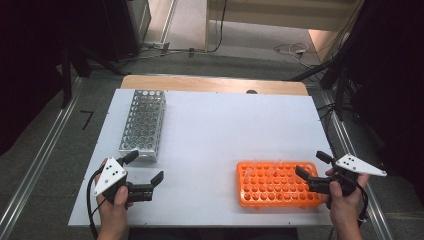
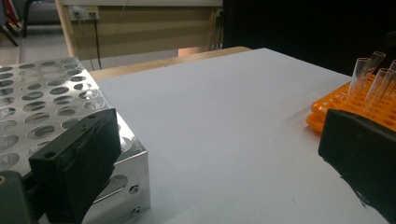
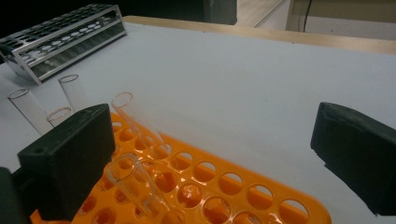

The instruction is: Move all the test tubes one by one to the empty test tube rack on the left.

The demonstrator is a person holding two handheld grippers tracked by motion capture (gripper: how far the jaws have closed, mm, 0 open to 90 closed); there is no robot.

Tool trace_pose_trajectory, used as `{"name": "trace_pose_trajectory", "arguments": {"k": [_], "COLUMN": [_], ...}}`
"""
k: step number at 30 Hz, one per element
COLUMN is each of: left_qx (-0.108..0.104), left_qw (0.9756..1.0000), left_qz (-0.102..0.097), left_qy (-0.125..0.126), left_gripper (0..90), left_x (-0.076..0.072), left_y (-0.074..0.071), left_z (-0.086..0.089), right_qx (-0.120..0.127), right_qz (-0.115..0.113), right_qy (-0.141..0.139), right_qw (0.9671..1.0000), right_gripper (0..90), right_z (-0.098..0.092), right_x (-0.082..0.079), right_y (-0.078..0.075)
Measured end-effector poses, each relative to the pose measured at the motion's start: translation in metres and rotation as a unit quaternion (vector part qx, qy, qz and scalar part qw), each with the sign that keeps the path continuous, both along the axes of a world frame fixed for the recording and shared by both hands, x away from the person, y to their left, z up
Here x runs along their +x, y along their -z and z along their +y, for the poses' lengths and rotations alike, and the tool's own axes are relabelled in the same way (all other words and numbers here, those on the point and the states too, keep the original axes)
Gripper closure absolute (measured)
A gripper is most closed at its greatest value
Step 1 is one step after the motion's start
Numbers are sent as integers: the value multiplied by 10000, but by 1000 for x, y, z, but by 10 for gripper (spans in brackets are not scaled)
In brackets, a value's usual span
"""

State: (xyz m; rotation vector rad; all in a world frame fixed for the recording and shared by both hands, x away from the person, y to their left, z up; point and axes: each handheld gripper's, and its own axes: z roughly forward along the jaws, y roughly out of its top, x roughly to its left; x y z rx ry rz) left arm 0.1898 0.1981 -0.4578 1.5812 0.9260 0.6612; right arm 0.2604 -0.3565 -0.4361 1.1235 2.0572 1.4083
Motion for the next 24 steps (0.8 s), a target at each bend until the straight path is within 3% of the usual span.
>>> {"name": "trace_pose_trajectory", "arguments": {"k": [5, 13, 22, 24], "left_qx": [-86, -109, -122, -111], "left_qw": [9999, 9999, 9999, 9999], "left_qz": [-52, -4, 32, 41], "left_qy": [39, 38, 75, 69], "left_gripper": [0, 0, 0, 0], "left_x": [-5, -3, -3, -3], "left_y": [-4, -3, -4, -3], "left_z": [4, 4, 2, 3], "right_qx": [8, 143, 69, 1], "right_qz": [-15, -10, 322, 504], "right_qy": [0, -304, -808, -930], "right_qw": [10000, 9994, 9962, 9944], "right_gripper": [0, 49, 207, 282], "right_z": [-2, 0, 6, 6], "right_x": [-1, -11, -11, -8], "right_y": [-3, -8, 2, 8]}}
